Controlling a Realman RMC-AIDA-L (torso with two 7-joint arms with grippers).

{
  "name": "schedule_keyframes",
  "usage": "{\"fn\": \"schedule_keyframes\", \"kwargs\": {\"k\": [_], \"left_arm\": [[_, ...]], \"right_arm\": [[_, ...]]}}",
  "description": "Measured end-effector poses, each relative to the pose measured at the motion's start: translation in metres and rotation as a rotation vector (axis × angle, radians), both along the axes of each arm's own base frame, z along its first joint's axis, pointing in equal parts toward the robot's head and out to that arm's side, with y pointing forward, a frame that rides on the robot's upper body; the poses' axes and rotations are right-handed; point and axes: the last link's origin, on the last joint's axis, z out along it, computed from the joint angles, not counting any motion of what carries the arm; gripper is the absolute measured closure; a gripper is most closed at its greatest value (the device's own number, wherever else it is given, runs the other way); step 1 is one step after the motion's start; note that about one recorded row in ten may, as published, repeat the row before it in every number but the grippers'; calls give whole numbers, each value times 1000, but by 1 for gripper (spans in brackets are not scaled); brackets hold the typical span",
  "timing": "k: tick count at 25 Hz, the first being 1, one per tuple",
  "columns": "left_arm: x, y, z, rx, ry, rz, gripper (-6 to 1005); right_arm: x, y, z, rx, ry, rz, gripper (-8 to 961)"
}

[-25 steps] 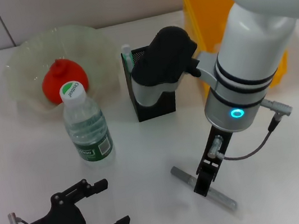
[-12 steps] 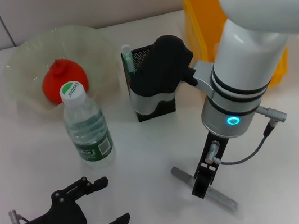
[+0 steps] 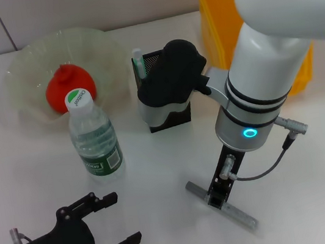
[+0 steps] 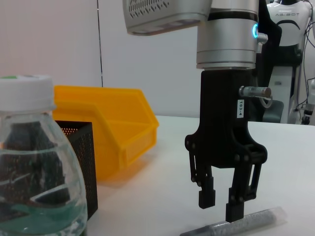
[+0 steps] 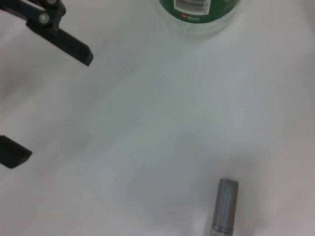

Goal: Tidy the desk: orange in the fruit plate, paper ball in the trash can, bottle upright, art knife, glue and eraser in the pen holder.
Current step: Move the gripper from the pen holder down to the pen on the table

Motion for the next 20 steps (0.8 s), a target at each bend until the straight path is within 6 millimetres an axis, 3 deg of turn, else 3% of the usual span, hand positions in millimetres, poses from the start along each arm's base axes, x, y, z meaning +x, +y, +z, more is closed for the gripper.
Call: {"fn": "schedule_keyframes", "kwargs": {"k": [2, 20], "left_arm": [[0, 1, 0, 1, 1, -2, 217], [1, 3, 0, 3, 4, -7, 217]], "right_arm": [[0, -2, -2, -9, -9, 11, 517], [2, -6, -8, -43, -30, 10, 528]]}}
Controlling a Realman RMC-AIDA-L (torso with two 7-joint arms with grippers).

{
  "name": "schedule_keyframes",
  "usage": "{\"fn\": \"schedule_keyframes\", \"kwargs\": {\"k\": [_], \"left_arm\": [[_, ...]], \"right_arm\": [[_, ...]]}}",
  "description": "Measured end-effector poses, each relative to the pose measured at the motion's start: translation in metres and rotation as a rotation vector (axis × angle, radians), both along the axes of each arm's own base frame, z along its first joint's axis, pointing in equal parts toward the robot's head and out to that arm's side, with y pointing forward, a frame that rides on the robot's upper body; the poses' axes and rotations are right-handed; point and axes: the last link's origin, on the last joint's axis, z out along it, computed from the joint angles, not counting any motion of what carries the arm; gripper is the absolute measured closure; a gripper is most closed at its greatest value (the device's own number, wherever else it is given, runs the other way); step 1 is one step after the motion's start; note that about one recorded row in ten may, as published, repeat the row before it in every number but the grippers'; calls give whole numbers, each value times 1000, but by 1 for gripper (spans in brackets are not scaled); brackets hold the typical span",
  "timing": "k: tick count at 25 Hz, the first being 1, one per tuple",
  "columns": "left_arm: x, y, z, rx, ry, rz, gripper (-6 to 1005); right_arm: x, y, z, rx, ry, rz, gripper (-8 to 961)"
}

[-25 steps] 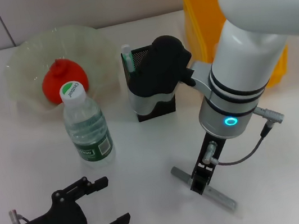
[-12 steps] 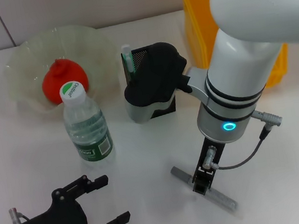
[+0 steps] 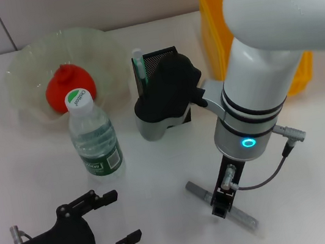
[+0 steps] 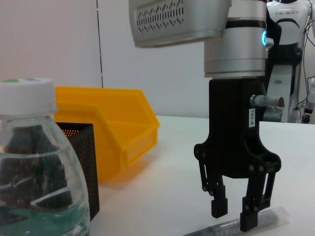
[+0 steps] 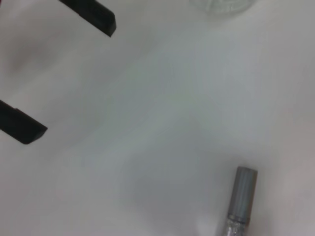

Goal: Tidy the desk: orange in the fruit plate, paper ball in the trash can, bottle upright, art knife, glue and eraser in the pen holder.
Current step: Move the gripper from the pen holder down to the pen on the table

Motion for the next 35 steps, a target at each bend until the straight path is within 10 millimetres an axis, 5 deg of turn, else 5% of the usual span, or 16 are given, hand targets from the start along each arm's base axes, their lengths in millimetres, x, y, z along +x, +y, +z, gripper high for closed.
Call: {"fn": "schedule_keyframes", "kwargs": {"k": [18, 24, 35], "left_arm": [[3, 0, -1, -9, -3, -14, 217], [3, 1, -1, -12, -4, -16, 217], [3, 1, -1, -13, -5, -14, 217]], "right_arm": [[0, 0, -3, -8, -14, 14, 627], [1, 1, -3, -14, -20, 4, 794], [0, 0, -4, -30, -24, -5, 786]]}}
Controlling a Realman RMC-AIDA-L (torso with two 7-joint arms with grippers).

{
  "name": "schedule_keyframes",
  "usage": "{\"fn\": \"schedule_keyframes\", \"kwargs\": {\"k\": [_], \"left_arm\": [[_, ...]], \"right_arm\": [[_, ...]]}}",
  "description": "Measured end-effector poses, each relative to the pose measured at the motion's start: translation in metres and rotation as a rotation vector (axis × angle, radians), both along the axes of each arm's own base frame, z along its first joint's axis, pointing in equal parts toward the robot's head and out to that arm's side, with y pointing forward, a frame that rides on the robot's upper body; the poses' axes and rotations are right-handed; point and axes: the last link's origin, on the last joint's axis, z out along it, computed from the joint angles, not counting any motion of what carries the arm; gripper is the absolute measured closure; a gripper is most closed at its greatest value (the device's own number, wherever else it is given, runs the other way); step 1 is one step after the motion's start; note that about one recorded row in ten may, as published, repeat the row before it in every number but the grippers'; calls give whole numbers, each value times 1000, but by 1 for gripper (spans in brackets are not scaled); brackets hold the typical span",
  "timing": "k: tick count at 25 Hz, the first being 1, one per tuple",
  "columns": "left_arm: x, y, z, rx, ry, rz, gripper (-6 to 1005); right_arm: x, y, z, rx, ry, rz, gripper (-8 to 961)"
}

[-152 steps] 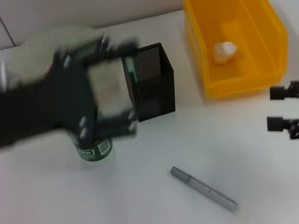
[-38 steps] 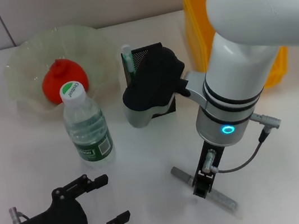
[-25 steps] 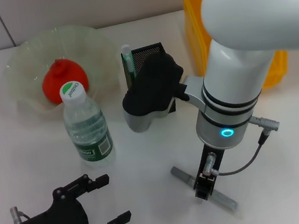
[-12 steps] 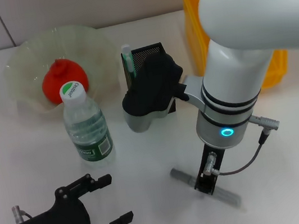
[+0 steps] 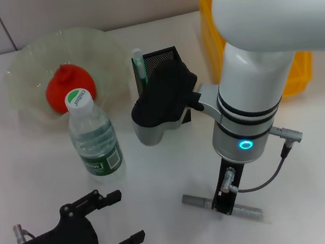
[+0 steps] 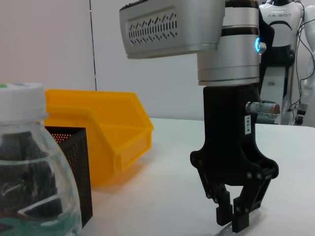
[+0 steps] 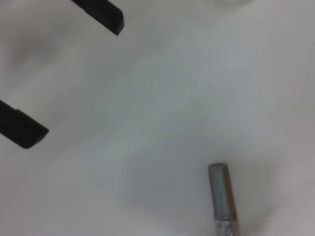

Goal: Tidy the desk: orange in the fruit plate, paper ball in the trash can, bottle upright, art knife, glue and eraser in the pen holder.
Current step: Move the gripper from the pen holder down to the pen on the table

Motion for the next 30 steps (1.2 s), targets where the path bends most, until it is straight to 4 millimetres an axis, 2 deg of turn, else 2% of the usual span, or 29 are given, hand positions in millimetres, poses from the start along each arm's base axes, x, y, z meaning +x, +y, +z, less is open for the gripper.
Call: {"fn": "schedule_keyframes", "kwargs": {"k": [13, 17, 30], "left_arm": [[0, 0, 0, -1, -1, 2, 217], [0, 0, 0, -1, 0, 2, 217], [0, 0, 0, -2, -1, 4, 217]], "right_arm": [[-1, -2, 0, -21, 8, 2, 780], [-1, -2, -1, -25, 6, 8, 664], [-1, -6, -4, -58, -17, 68, 692]]}}
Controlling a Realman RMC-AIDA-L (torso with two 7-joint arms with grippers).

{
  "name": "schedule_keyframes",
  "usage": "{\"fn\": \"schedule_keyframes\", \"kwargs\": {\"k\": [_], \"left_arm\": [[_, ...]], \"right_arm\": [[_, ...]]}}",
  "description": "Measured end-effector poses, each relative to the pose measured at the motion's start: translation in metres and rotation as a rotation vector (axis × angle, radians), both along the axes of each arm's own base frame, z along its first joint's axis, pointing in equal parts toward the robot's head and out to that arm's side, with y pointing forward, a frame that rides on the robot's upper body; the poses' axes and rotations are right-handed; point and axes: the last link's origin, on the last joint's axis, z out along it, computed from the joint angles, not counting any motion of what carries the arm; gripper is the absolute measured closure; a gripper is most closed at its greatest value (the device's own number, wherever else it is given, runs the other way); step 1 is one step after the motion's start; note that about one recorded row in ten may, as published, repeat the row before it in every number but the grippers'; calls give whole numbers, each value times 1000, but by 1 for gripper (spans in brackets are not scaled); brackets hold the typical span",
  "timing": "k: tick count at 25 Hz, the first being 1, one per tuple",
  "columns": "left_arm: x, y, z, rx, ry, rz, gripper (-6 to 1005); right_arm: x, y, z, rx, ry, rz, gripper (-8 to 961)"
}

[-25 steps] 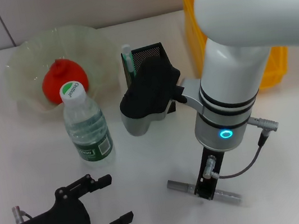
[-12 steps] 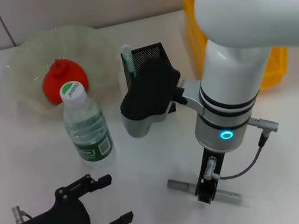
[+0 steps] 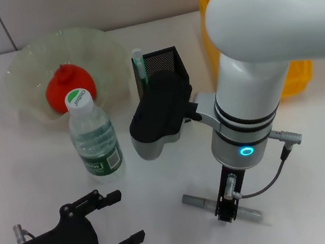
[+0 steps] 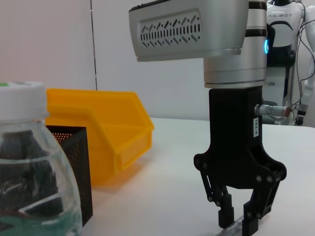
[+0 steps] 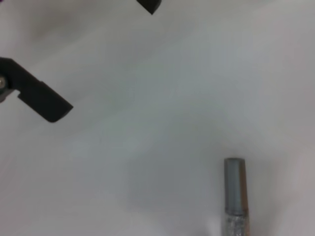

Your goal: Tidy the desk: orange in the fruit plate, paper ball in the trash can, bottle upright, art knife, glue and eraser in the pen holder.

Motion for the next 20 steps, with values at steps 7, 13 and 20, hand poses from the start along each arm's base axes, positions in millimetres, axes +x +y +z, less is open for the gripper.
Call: {"fn": "schedule_keyframes", "kwargs": {"k": [7, 13, 20], "left_arm": [[0, 0, 0, -1, 0, 0, 217], [0, 0, -1, -3, 0, 1, 217], [1, 0, -1, -5, -1, 0, 217]], "right_arm": [[5, 0, 0, -1, -14, -4, 712], [4, -1, 0, -11, -12, 4, 829], [1, 2, 8, 6, 8, 12, 832]]}}
